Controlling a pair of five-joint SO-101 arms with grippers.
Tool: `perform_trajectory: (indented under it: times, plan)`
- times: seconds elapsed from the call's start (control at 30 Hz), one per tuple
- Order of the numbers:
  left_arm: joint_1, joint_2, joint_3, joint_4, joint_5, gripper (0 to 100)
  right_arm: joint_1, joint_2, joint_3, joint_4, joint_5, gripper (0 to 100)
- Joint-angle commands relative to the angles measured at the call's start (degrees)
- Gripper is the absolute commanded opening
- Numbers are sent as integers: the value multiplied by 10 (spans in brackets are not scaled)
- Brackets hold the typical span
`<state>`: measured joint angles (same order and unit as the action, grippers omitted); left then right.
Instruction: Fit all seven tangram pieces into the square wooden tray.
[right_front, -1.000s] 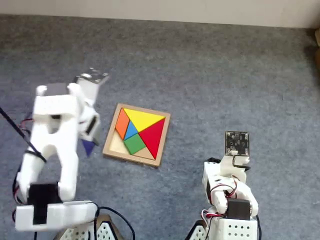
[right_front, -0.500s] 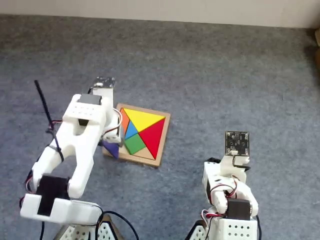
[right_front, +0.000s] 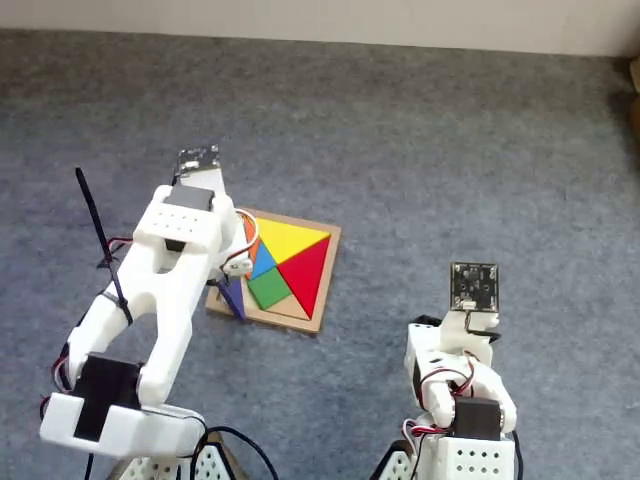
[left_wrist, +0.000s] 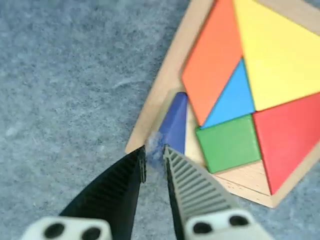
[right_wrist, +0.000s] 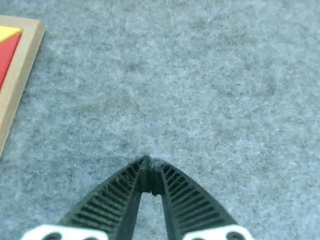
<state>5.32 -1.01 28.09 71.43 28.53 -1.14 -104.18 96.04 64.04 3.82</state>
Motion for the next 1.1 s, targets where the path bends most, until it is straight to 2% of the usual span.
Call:
perform_trajectory:
  times: [0.0,0.13,0.33,0.57,0.63,0.83,1.07]
  plan:
    - [19,6,-3,-4,6,6,7,-3,58,-6,3,19]
    - [15,6,-3,0,50,7,7,-3,58,-6,3,19]
    - [16,5,-15,29,52,32,7,-3,58,-6,4,19]
    - [14,6,-43,79,55,312,7,-3,58,-6,4,19]
    - [13,3,-42,86,55,352,7,-3,58,-6,4,19]
    - [0,0,-52,130,55,354,7,-3,58,-6,4,19]
    - [0,7,-35,131,55,328,7,-3,58,-6,4,19]
